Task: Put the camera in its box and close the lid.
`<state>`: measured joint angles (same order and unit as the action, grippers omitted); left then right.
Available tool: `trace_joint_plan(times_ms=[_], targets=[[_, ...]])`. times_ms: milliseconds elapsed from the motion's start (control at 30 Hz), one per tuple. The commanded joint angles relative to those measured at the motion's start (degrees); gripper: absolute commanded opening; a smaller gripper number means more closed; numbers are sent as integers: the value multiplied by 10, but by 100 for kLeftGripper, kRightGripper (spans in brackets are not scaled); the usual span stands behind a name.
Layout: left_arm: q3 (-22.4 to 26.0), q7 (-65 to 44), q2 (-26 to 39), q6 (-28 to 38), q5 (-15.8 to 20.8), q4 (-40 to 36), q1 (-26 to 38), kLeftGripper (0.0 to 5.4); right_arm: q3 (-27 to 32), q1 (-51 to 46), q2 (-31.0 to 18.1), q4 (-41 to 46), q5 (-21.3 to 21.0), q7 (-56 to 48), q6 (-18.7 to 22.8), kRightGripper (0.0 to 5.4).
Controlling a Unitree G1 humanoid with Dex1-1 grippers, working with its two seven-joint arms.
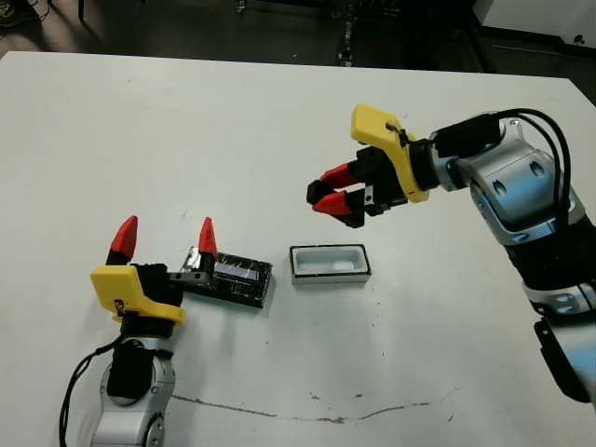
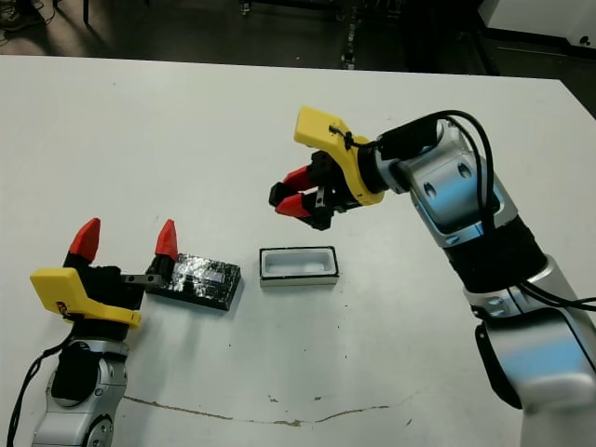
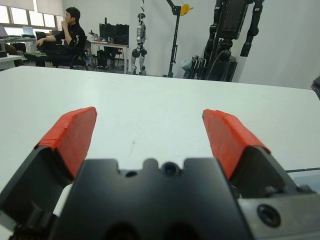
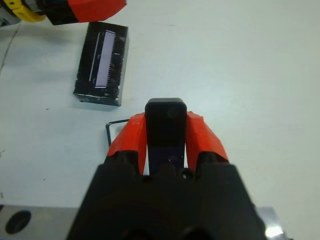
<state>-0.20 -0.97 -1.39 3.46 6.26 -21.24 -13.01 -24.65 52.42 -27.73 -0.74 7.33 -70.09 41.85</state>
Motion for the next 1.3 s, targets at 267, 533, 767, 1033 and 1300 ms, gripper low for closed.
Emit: trace_joint_plan(times_ms=[267, 533, 767, 1033, 1300], targets=[[-1, 1, 0, 0, -7, 0, -6, 540, -18, -20, -18, 23, 9, -7, 20, 166], [-4, 2, 0, -1, -15, -2, -7, 540, -31, -30, -24, 27, 9, -9, 16, 166], [-4, 0, -1, -3, -11, -1, -7, 540, -44, -35, -21, 11, 11, -14, 13, 166], [-6, 2, -2, -5, -13, -4, -8, 540, -55, -37, -11, -21, 7, -15, 0, 166], [-6, 0, -1, -4, -12, -3, -8, 540, -63, -33, -5, -43, 3, -21, -16, 166]])
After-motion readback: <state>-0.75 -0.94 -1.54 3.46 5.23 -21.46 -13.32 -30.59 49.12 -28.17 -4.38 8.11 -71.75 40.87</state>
